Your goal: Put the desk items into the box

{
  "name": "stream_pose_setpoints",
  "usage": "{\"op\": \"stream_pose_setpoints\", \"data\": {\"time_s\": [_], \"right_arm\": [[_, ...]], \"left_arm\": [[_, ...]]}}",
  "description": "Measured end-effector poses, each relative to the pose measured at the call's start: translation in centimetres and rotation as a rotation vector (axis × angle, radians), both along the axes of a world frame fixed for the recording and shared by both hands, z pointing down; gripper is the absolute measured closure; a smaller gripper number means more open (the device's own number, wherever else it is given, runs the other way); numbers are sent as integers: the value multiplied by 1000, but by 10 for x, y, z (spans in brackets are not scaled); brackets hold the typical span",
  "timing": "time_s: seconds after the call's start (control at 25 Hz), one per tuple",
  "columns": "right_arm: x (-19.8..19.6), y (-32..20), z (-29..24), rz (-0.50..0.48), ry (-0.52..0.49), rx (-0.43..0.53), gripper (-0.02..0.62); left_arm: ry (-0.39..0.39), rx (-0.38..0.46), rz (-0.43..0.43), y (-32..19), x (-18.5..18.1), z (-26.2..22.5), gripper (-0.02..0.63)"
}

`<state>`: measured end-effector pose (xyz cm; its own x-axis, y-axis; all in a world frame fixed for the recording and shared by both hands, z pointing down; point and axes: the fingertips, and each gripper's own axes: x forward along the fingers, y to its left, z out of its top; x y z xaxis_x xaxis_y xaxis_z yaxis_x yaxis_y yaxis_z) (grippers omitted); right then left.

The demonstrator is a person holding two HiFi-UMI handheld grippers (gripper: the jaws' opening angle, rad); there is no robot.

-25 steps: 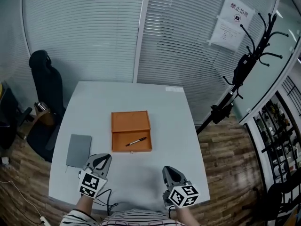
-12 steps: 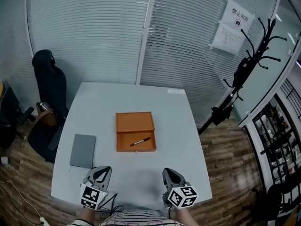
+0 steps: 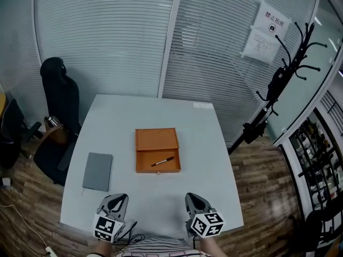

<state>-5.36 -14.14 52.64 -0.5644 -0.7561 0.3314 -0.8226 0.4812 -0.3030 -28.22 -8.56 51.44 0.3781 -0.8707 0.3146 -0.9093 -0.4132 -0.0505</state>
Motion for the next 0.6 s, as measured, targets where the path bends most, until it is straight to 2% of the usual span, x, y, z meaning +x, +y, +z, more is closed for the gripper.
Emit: {"op": "stream_pose_setpoints", "data": {"time_s": [0.6], "right_arm": [[2,-6,-2,3,10,0,571]], "left_arm": [[11,-10,12,-6,5,4,581]]}}
